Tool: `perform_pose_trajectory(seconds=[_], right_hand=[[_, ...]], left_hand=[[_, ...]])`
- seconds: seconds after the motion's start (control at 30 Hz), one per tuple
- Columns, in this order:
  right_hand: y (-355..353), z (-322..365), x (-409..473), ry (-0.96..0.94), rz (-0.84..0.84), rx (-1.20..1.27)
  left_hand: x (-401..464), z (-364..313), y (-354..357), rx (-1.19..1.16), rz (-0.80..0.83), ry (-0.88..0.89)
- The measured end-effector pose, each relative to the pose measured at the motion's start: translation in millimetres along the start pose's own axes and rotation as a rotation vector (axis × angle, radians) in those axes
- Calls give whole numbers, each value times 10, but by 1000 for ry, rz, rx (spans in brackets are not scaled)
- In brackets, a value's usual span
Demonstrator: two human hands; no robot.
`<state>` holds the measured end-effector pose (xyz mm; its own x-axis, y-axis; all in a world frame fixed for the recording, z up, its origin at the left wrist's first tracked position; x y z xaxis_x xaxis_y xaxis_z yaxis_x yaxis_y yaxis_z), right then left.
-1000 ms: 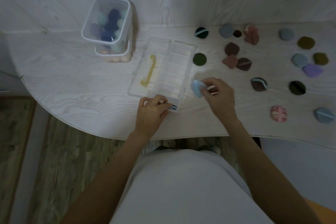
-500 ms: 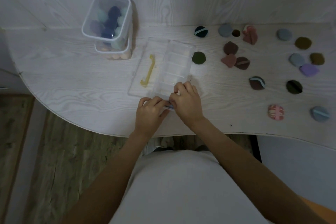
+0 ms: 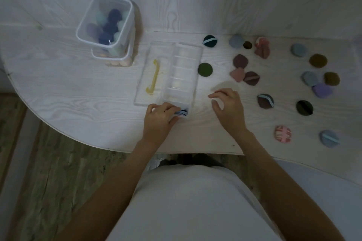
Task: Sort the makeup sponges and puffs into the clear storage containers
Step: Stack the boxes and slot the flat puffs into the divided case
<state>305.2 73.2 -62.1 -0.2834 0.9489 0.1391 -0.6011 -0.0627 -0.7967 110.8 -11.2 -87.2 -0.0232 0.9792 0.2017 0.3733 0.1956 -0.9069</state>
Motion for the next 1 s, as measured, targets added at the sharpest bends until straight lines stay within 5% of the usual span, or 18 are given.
perform_pose_trajectory(seconds=[0.63, 0.87, 1.0], right_hand=[[-86, -1232, 2259, 24, 257, -197], [-86, -1101, 2073, 183, 84, 89], [-182, -646, 1442, 117, 82, 343]], left_hand=[[488, -386, 250, 64, 11, -232], [522, -400, 220, 50, 24, -274], [517, -470, 217, 70, 49, -270]])
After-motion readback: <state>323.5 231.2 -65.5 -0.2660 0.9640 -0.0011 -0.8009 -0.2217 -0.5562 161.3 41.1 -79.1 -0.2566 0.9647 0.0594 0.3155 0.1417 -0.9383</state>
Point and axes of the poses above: each hand's wrist, its own x-axis towards the middle knuckle, its own y-axis out of the palm, z = x × y, the point moved 5 cm from there along x, towards the middle knuckle
